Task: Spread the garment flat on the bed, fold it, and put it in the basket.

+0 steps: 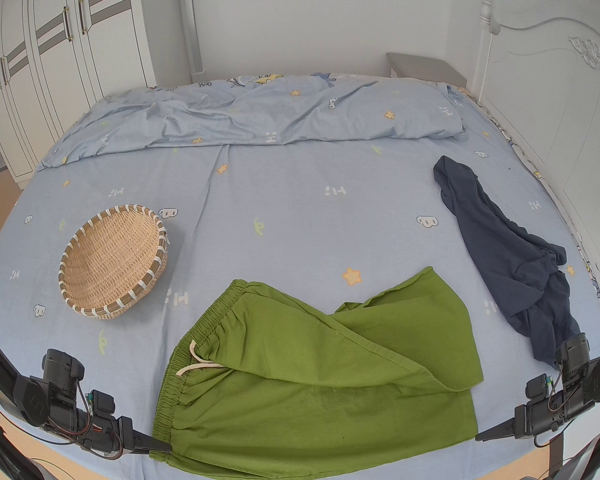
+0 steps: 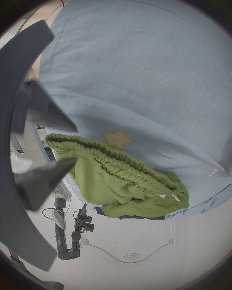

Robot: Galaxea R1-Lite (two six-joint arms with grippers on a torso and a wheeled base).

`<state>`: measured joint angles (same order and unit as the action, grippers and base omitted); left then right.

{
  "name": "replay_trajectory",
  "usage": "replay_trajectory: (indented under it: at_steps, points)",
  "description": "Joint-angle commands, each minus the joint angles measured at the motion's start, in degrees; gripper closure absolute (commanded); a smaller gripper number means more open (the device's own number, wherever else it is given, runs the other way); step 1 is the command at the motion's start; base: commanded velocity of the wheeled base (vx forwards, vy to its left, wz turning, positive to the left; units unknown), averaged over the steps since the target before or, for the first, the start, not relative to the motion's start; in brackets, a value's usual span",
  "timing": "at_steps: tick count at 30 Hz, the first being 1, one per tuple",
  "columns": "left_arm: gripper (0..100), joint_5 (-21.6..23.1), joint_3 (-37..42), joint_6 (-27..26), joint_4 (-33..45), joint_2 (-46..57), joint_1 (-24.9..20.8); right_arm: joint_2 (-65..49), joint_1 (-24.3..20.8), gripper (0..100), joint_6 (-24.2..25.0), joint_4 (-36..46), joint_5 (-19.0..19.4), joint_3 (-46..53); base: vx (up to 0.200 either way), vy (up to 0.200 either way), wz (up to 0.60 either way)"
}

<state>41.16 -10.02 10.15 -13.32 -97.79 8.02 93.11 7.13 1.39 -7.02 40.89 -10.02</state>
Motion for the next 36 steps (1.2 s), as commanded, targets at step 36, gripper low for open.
replay_trajectory:
  at_steps: [36]
  points:
    - [0, -7.2, -54.6, 0.8, 7.9, -8.3, -12.9, -6.5, -2.4, 0, 1.6, -17.0, -0.2, -28.2, 0.0, 0.0, 0.0]
